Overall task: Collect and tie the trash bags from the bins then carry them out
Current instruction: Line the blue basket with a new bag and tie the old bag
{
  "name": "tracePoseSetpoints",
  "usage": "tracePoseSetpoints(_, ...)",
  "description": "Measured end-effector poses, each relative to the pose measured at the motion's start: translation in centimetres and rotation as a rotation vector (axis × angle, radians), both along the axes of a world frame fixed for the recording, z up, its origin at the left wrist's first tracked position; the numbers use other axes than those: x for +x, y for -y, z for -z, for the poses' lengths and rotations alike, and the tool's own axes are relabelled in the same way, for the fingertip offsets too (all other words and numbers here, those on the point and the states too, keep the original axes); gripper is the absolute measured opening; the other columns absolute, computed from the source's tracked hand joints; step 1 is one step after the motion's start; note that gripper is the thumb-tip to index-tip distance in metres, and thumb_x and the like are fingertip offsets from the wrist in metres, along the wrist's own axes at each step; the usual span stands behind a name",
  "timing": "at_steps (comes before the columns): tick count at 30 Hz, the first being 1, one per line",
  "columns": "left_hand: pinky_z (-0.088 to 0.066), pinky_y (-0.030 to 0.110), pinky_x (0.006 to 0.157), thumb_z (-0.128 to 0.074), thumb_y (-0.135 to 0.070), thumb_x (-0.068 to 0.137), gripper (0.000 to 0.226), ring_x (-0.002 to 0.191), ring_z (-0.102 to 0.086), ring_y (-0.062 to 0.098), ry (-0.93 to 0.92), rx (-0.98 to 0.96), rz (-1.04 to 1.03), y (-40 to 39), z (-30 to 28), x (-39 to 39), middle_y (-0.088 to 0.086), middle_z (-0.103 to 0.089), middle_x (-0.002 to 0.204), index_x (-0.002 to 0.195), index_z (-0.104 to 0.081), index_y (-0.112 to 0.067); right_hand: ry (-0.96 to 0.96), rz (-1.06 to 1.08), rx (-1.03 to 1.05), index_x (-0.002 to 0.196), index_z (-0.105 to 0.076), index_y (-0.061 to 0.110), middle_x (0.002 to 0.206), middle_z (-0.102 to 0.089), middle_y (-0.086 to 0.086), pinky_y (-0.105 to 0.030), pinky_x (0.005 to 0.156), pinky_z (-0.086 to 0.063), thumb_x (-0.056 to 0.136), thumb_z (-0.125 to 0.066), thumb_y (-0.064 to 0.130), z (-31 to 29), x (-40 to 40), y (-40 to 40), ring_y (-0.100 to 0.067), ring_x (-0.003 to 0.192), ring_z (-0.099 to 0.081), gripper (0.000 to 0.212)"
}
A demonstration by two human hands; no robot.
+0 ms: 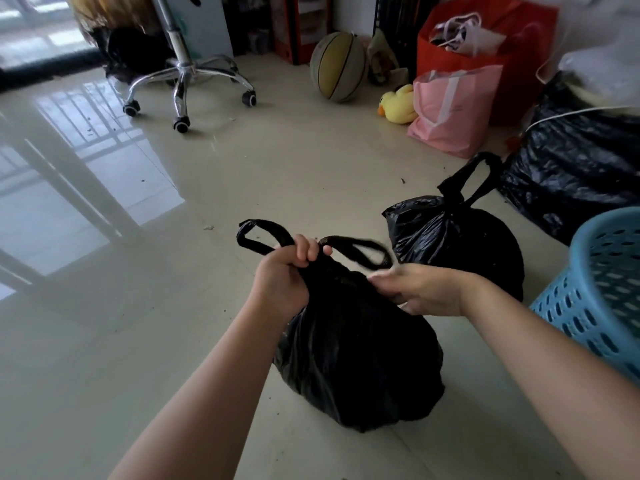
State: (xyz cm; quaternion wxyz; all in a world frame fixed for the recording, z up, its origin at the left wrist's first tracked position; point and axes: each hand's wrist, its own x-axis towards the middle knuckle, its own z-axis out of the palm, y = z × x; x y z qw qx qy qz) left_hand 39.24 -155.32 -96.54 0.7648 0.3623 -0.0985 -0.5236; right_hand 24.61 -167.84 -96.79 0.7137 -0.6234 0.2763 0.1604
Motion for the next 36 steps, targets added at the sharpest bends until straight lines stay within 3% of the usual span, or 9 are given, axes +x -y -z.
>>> tracePoseSetpoints(5,-0.037,0.027,0.062,-0.018,0.013,0.061,0.047,0.041,-0.054,0.014,0.076,0.115,0.058,0.0,-0.2,0.7,-0.001,-0.043,0.038,0.030,-0.041,-0.014,0.200,0.250,0.048,0.097,-0.057,0.020,0.098,-0.064,0.002,-0.016,0.060,-0.053,0.066,-0.055,0.042,0.7,-0.7,0.8,-0.009,0.081,-0.065,0.038)
tracePoseSetpoints(10,-0.040,0.028,0.061,-0.014,0.011,0.075,0.057,0.047,-0.052,0.019,0.131,0.216,0.158,0.4,0.4,-0.2,0.001,-0.044,0.039,0.031,-0.042,-0.013,0.342,0.438,0.113,0.086,-0.060,0.010,0.076,-0.073,0.006,-0.016,0.056,-0.054,0.093,-0.041,0.021,0.8,-0.4,1.2,-0.005,0.072,-0.067,0.024)
tracePoseSetpoints(14,-0.048,0.032,0.071,-0.025,-0.021,0.095,0.065,0.067,-0.068,0.021,0.134,0.147,0.248,0.0,0.9,0.4,0.003,-0.070,0.063,0.038,-0.056,-0.012,0.479,0.663,0.256,0.040,-0.056,0.015,0.066,-0.074,0.000,-0.027,0.070,-0.058,0.097,-0.035,0.018,-0.1,0.1,0.9,-0.015,0.080,-0.065,0.061)
tracePoseSetpoints(16,-0.047,0.036,0.079,-0.021,-0.037,0.098,0.073,0.074,-0.070,0.020,0.036,0.021,0.158,0.2,0.6,0.5,0.005,-0.075,0.076,0.036,-0.052,-0.013,0.674,0.798,0.487,0.033,-0.052,0.015,0.069,-0.075,-0.005,-0.038,0.074,-0.058,0.097,-0.033,0.026,-1.2,0.4,1.1,-0.018,0.078,-0.070,0.068)
tracePoseSetpoints(18,-0.045,0.034,0.081,-0.024,-0.037,0.098,0.072,0.064,-0.069,0.018,-0.144,-0.111,-0.083,0.7,0.1,0.7,0.003,-0.069,0.061,0.033,-0.043,-0.014,0.777,0.817,0.580,0.035,-0.048,0.018,0.048,-0.064,0.001,-0.034,0.061,-0.061,0.097,-0.029,0.033,-2.3,1.2,0.6,-0.013,0.053,-0.067,0.067)
tracePoseSetpoints(22,-0.035,0.015,0.038,-0.022,-0.043,0.098,0.074,0.030,-0.029,0.010,-0.345,-0.242,-0.248,0.8,-0.5,2.6,-0.004,-0.031,0.032,0.030,-0.035,-0.014,0.619,0.723,0.388,0.035,-0.039,0.020,0.026,-0.028,0.007,-0.011,0.032,-0.029,0.098,-0.024,0.035,-2.1,2.7,-0.1,-0.004,0.023,-0.024,0.066)
tracePoseSetpoints(25,-0.007,0.016,0.037,-0.016,-0.043,0.098,0.074,0.037,-0.007,0.011,0.036,0.057,-0.034,-1.1,1.7,2.5,-0.005,-0.009,0.039,0.029,-0.026,-0.021,0.446,0.582,0.038,0.046,-0.033,0.020,0.026,-0.025,0.012,-0.006,0.037,-0.019,0.098,-0.029,0.028,-0.5,1.5,1.2,-0.003,0.023,-0.018,0.053)
tracePoseSetpoints(31,-0.017,0.025,0.045,-0.033,-0.028,0.099,0.051,0.039,-0.024,0.012,1.032,0.788,0.033,-4.7,6.6,2.8,-0.004,-0.028,0.043,0.049,-0.025,-0.015,0.188,0.607,-0.301,0.055,-0.019,0.020,0.024,-0.020,0.008,-0.006,0.035,-0.014,0.098,-0.034,0.019,3.9,-3.2,3.0,-0.001,0.022,-0.014,0.045)
tracePoseSetpoints(36,-0.017,0.029,0.045,-0.036,-0.028,0.098,0.056,0.044,-0.022,0.016,1.247,0.935,0.008,-5.6,7.1,3.1,0.003,-0.024,0.047,0.046,-0.023,-0.012,0.133,0.704,-0.337,0.055,-0.018,0.020,0.022,-0.019,0.008,-0.007,0.033,-0.013,0.099,-0.032,0.019,4.9,-4.6,4.0,0.000,0.021,-0.014,0.046)
